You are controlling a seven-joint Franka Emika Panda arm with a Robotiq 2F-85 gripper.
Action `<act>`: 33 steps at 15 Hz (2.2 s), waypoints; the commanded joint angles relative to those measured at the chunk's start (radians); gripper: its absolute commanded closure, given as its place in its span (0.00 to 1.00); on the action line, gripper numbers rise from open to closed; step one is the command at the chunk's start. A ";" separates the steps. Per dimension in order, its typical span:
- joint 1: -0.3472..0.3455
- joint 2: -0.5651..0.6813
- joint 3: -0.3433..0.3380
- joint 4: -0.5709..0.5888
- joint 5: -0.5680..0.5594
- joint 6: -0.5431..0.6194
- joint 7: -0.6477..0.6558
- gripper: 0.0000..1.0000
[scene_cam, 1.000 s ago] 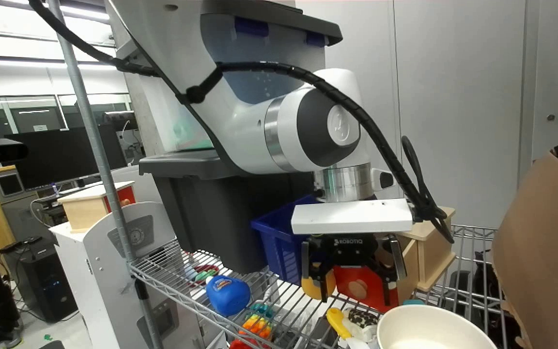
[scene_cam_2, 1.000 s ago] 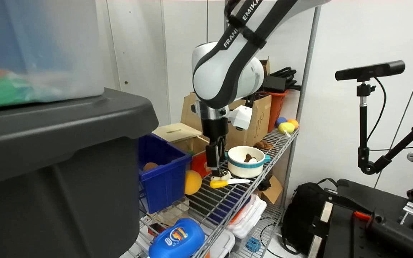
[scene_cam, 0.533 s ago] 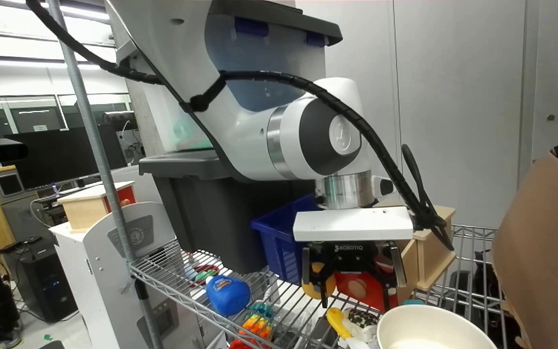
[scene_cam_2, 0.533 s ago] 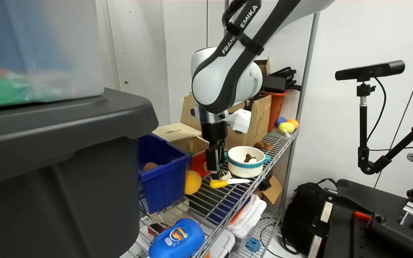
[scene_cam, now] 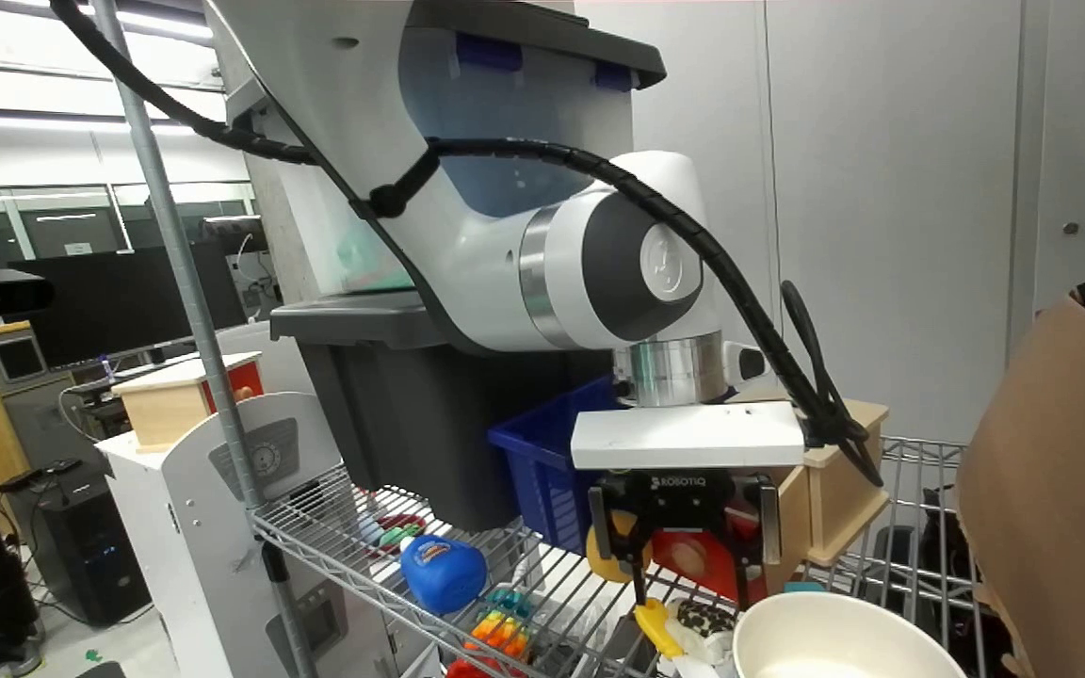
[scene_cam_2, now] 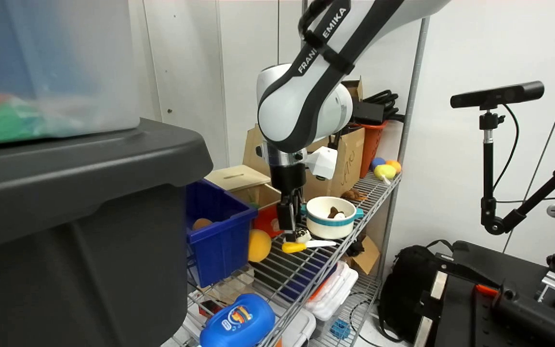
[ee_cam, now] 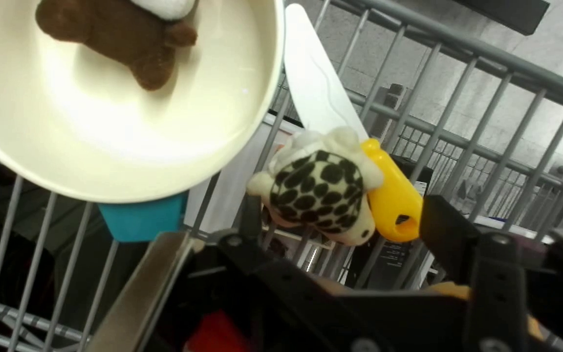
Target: Pick up the white object and put it in the chest drawer
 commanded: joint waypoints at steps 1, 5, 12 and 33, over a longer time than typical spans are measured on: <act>-0.002 0.006 0.006 0.020 0.001 -0.019 -0.021 0.49; -0.003 0.003 0.005 0.017 0.001 -0.017 -0.020 0.80; -0.003 -0.006 0.003 0.004 -0.001 -0.011 -0.018 1.00; 0.006 -0.041 0.002 -0.088 0.000 -0.010 0.003 0.00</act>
